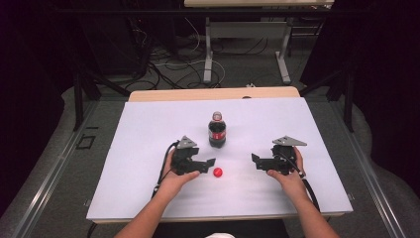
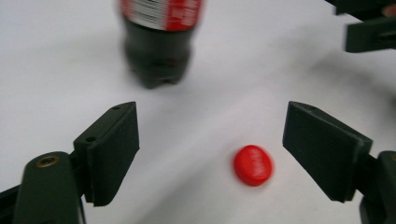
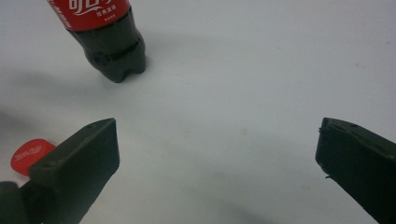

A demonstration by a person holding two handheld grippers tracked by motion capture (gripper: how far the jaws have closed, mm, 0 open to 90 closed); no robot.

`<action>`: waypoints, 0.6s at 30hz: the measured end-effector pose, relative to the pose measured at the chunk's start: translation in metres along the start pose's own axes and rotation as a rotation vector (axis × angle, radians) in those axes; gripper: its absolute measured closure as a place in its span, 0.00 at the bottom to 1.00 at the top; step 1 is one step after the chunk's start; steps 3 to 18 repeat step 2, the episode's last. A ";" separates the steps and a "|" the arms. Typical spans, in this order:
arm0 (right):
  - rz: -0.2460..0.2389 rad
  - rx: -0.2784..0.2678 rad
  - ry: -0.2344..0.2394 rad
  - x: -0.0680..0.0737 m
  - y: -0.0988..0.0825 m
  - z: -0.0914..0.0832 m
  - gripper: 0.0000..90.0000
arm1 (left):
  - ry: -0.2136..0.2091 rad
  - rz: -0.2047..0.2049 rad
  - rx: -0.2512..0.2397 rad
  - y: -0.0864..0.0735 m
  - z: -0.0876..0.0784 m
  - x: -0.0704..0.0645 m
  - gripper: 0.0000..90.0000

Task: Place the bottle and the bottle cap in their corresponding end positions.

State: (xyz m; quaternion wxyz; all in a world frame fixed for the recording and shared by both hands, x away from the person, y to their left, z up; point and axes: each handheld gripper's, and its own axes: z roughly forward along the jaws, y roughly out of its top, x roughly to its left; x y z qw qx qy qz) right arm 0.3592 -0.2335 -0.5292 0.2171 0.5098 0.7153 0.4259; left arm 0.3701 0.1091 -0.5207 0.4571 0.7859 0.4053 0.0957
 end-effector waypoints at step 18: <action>0.014 0.001 -0.005 -0.002 0.000 -0.001 0.00 | 0.027 -0.009 -0.024 -0.001 -0.011 0.010 0.23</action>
